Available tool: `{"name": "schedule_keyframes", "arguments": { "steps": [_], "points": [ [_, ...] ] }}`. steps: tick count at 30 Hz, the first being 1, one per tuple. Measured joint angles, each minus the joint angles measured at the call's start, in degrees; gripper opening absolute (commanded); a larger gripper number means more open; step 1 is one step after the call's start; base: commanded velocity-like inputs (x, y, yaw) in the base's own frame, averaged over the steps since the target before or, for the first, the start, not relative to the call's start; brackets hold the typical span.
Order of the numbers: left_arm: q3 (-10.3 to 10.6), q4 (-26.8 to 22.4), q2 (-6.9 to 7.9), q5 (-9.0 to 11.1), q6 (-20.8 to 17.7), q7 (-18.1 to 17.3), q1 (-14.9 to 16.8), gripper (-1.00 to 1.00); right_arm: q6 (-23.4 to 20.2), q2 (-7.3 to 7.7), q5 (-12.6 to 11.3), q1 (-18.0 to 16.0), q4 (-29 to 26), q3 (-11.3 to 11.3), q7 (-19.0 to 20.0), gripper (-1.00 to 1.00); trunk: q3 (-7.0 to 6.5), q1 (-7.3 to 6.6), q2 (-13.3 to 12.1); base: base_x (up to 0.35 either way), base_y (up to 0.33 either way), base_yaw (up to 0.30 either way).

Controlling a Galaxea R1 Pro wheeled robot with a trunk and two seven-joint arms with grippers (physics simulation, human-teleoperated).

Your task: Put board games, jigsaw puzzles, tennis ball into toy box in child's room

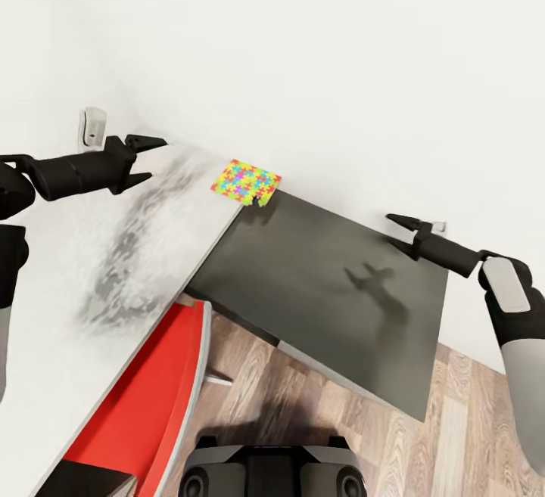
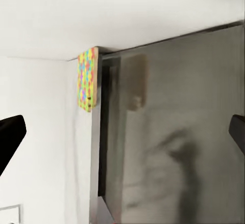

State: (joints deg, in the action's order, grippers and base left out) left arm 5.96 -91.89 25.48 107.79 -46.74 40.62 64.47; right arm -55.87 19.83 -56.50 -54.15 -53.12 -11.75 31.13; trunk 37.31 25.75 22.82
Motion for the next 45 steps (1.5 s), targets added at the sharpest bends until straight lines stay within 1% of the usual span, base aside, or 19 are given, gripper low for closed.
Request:
{"name": "schedule_keyframes", "arguments": {
  "steps": [2, 3, 6, 8, 11, 12, 15, 16, 19, 20, 23, 30, 40, 45],
  "points": [
    [0.0, 0.0, -0.07, 0.0, 0.0, 0.0, 0.1, 1.0, 1.0, 0.74, 0.0, -0.1, 0.5, 0.0, 0.0, 1.0, 0.0, 0.0, 0.0, 0.0, 0.0, 0.062],
    [0.0, 0.0, -0.08, 0.0, 0.0, 0.0, 0.1, 1.0, 1.0, 0.75, 0.0, -0.1, 0.5, 0.0, 0.0, 1.0, 0.0, 0.0, 0.0, 0.0, 0.0, 0.05],
    [0.0, -0.1, -0.14, 0.0, 0.0, 0.0, 0.1, 1.0, 2.2, 1.46, 0.1, -0.1, 1.3, 0.0, 0.1, 1.0, 0.0, 0.0, 0.0, 0.0, 0.0, 0.033],
    [0.1, -0.1, -0.15, 0.0, 0.0, 0.0, 0.0, 1.0, 2.8, 1.58, 0.1, -0.1, 1.6, 0.1, 0.1, 1.0, 0.0, 0.0, 0.0, 0.0, 0.0, 0.023],
    [0.1, -0.1, -0.18, 0.0, 0.0, 0.0, -0.1, 1.0, 6.3, 1.85, 0.3, -0.1, 3.8, 0.2, 0.2, 1.0, 0.0, 0.0, 0.0, 0.0, 0.0, 0.014],
    [0.1, -0.1, -0.18, 0.0, 0.0, 0.0, -0.1, 1.0, 6.3, 1.85, 0.3, -0.1, 3.9, 0.2, 0.2, 1.0, 0.0, 0.0, 0.0, 0.0, 0.0, 0.01],
    [0.1, -0.1, -0.21, 0.0, -0.1, 0.1, -0.1, 1.0, 11.7, 1.99, 0.5, -0.2, 7.9, 0.4, 0.3, 1.0, 0.0, 0.0, 0.0, 0.0, 0.0, 0.007],
    [0.1, -0.1, -0.21, 0.0, -0.1, 0.1, -0.1, 1.0, 11.8, 1.99, 0.5, -0.2, 7.9, 0.4, 0.3, 1.0, 0.0, 0.0, 0.0, 0.0, 0.0, 0.005],
    [0.3, -0.1, -0.36, 0.0, -0.1, 0.2, -0.1, 1.0, 16.7, 2.05, 0.5, -0.5, 11.6, 0.5, 0.3, 1.0, 0.0, 0.0, 0.0, 0.0, 0.0, 0.004],
    [0.3, -0.1, -0.36, 0.0, -0.1, 0.2, -0.1, 1.0, 16.7, 2.05, 0.5, -0.5, 11.6, 0.5, 0.3, 1.0, 0.0, 0.0, 0.0, 0.0, 0.0, 0.003],
    [0.4, -0.1, -0.77, 0.1, -0.1, 0.2, 0.0, 1.0, 19.6, 2.02, 0.6, -1.2, 13.8, 0.6, 0.4, 1.0, 0.0, 0.0, 0.0, 0.0, 0.0, 0.002],
    [0.4, -0.1, -1.34, 0.1, -0.1, 0.3, 0.1, 1.0, 21.5, 2.05, 0.4, -1.7, 15.1, 0.6, 0.4, 1.0, 0.0, 0.0, 0.0, 0.0, 0.0, 0.0],
    [0.5, -0.1, -1.55, 0.2, -0.1, 0.3, 0.1, 1.0, 21.7, 2.39, 0.0, -1.5, 15.5, 0.1, 0.2, 1.0, 0.0, 0.0, 0.0, 0.0, 0.0, 0.0],
    [0.5, -0.1, -1.59, 0.2, -0.1, 0.3, 0.1, 1.0, 21.4, 2.51, -0.5, -1.3, 15.8, -0.8, 0.1, 1.0, 0.0, 0.0, 0.0, 0.0, 0.0, 0.0]
  ]
}}
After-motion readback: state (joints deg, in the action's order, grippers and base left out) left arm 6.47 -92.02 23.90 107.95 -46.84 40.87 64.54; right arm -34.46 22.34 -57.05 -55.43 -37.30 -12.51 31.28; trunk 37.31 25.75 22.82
